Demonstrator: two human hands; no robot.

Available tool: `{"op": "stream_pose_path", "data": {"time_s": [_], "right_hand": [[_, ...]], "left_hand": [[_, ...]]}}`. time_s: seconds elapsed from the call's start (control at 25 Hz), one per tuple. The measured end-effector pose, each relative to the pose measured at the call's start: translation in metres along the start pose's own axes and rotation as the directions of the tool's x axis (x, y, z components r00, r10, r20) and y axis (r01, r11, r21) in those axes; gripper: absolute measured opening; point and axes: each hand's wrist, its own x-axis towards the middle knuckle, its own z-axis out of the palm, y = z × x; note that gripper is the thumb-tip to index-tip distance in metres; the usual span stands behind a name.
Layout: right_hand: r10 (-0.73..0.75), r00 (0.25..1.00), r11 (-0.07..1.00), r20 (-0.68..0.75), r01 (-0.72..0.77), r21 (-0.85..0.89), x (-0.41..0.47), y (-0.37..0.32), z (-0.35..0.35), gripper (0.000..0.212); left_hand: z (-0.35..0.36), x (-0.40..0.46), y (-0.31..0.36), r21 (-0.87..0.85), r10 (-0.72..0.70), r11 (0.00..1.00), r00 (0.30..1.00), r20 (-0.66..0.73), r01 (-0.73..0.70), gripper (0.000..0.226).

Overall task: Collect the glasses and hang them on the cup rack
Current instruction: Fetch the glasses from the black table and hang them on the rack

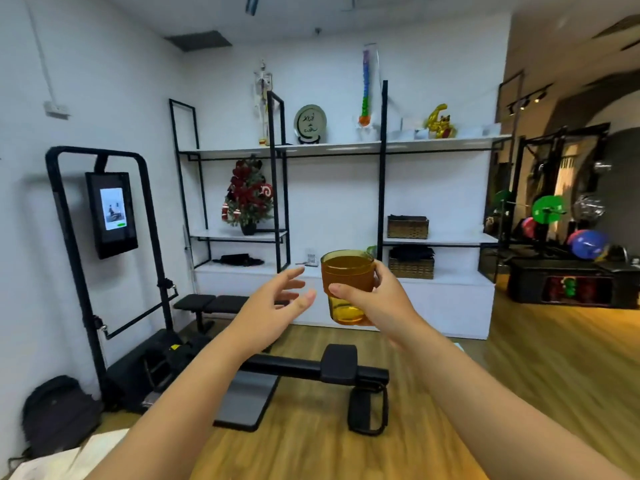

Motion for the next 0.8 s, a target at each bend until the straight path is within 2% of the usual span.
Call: {"op": "stream_pose_path", "data": {"time_s": [0.16,0.36,0.52,0.8], "right_hand": [[0.003,1.000,0.999,-0.019,-0.003,-0.032,0.017,0.025,-0.080,0.095],[-0.010,0.999,0.999,-0.052,0.008,-0.045,0.043,0.039,-0.165,0.089],[-0.018,0.996,1.000,-0.092,0.016,-0.026,0.073,0.040,-0.231,0.079],[0.022,0.988,0.999,-0.152,-0.016,0.041,0.127,0.060,-0.308,0.074]], "left_hand": [[0.068,0.043,0.017,0.047,0.013,0.999,0.999,0.036,-0.014,0.086],[0.149,0.097,0.048,0.025,0.044,0.999,0.999,0.033,-0.044,0.074],[0.209,0.150,0.077,0.018,0.097,0.995,0.995,0.027,-0.098,0.074],[0.274,0.235,0.084,-0.028,0.135,0.991,0.987,0.082,-0.133,0.072]]}}
